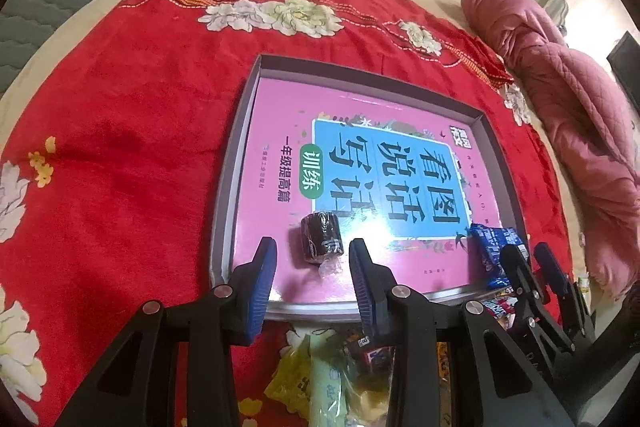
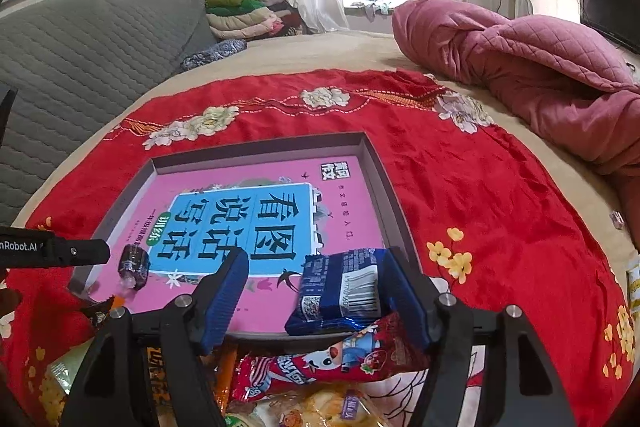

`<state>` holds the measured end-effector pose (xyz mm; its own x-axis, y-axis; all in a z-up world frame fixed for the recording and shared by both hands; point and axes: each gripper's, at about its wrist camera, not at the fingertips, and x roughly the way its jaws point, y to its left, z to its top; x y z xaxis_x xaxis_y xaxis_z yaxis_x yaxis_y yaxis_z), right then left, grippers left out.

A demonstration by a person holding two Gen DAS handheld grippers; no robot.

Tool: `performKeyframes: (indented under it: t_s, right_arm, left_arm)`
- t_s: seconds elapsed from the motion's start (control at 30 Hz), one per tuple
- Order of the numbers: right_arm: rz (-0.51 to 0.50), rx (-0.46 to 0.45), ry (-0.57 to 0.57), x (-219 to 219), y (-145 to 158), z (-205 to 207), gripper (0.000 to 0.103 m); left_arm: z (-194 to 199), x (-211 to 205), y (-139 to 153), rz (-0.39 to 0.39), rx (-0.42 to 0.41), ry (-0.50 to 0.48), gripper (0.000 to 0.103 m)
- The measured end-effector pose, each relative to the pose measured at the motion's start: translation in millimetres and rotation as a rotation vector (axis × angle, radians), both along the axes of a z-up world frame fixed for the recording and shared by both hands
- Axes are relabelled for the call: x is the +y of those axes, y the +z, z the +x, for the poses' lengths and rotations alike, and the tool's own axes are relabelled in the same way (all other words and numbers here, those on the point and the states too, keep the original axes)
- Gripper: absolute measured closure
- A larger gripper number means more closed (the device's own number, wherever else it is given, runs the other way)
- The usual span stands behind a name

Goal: Organize snacks
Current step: 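Lower and release the candy and blue bag inside the pink box, then withdraw both open grippers from the box back toward the snack pile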

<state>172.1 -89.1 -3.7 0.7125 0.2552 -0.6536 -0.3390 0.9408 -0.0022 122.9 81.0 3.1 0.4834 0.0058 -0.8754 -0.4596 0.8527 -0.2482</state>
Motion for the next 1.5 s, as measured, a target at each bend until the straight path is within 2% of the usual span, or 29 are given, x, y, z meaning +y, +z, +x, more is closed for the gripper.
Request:
performKeyframes:
  t_s: [0.53,0.6,0.67,1.07,1.5]
  right_arm:
    - [0.027,-0.062,0.058,7,13,-14,0.028]
    - [0.034,-0.074,0.067,8,16,-17,0.025]
    - [0.036,-0.087,0.066,8,18,-20,0.019]
    - [0.033,-0.129,0.047,2,31,-32,0.012]
    - [0.048,-0.146,0.027,-9,48,-49,0.011]
  left_arm:
    - [-15,-1,17,0.022,-0.027,-0.001,0.064]
    - [-16,-3,19,0.033,-0.03,-0.003,0.061]
    - [-19,-4,22,0.047,-0.036,-0.003,0.052]
    - [-29,-11,34,0.057,-0.061,-0.025,0.051]
    - [-38,-23,43,0.039,-0.079,-0.068,0.051]
